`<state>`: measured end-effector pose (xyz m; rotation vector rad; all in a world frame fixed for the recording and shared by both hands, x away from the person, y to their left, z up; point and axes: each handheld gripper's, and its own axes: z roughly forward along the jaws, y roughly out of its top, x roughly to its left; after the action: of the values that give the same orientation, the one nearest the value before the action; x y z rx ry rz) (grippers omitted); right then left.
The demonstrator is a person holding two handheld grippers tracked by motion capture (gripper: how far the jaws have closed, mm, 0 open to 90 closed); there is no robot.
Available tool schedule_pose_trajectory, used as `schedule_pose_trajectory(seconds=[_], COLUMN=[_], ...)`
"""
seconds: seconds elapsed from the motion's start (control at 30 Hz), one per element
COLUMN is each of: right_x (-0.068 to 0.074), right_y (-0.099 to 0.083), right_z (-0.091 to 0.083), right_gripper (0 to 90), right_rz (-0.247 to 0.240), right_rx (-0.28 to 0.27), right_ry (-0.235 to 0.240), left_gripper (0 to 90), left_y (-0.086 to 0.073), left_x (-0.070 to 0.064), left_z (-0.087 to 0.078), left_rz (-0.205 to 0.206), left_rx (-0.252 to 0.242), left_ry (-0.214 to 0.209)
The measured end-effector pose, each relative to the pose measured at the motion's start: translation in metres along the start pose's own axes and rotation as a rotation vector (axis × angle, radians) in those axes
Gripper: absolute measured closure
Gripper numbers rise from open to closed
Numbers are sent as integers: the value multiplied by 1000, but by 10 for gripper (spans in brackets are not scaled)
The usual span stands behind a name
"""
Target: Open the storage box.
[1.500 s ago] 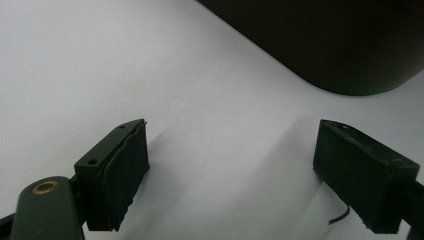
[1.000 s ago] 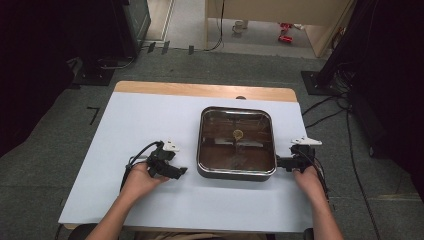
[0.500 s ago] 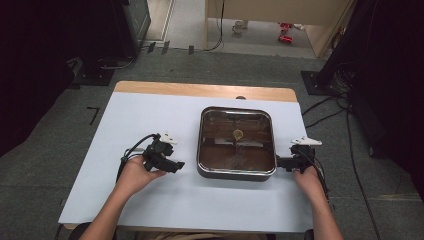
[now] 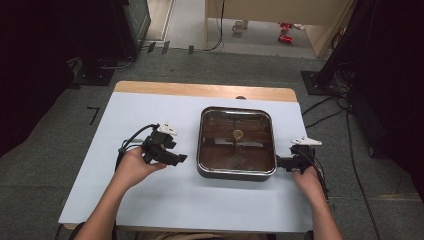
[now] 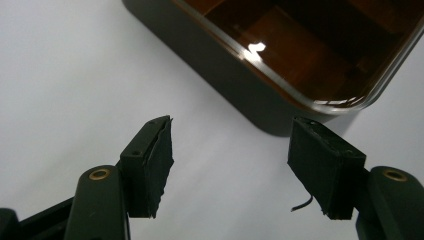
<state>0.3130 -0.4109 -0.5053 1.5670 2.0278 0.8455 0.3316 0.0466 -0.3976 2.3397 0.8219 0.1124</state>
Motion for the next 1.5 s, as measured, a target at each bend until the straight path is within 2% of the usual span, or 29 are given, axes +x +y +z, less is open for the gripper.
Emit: schedule_pose_trajectory(seconds=[0.23,0.47,0.6,0.87,0.97,1.1,1.13,1.33,1.5], right_x=[0,0,0,0,0,0,0,0,0], right_y=[0,0,0,0,0,0,0,0,0], right_z=[0,0,0,0,0,0,0,0,0], right_gripper=[0,0,0,0,0,0,0,0,0], right_rz=[1,1,1,0,1,2,2,2,0], right_rx=[0,0,0,0,0,0,0,-2,-3], right_ry=[0,0,1,1,1,1,1,2,0], left_gripper=[340,340,340,341,341,341,341,341,341], left_y=[26,43,57,72,79,84,88,97,107], left_x=[-7,-12,-16,-21,-23,-24,-25,-29,-33], left_z=[0,6,14,27,36,45,51,67,87], left_rz=[33,62,80,97,115,118,122,137,160], left_rx=[-12,-16,-26,-45,-64,-67,-68,-72,-80], left_ry=[-26,-41,-58,-79,-84,-95,-103,-101,-100])
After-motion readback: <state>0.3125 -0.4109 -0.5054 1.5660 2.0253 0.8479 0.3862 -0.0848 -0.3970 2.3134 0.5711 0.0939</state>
